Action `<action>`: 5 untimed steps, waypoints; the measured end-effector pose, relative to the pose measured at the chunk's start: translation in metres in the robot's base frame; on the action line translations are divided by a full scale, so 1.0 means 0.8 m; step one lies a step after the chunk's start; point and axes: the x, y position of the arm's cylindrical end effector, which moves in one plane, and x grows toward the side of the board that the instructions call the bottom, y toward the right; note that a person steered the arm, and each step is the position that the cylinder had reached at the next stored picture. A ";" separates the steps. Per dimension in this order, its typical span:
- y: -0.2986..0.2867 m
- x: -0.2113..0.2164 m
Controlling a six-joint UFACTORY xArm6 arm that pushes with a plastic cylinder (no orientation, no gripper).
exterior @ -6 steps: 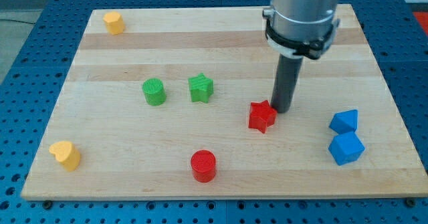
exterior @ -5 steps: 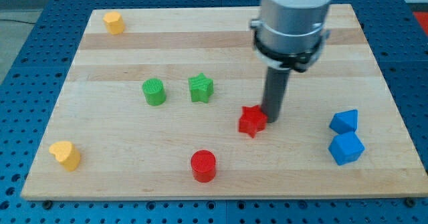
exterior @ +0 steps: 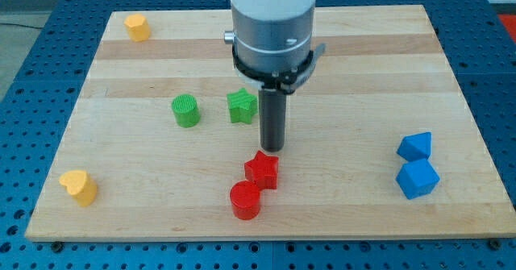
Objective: Move the green star top right to the green circle
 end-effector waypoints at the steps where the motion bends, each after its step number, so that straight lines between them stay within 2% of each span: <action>1: -0.066 -0.023; 3: 0.033 -0.034; 5: -0.071 -0.069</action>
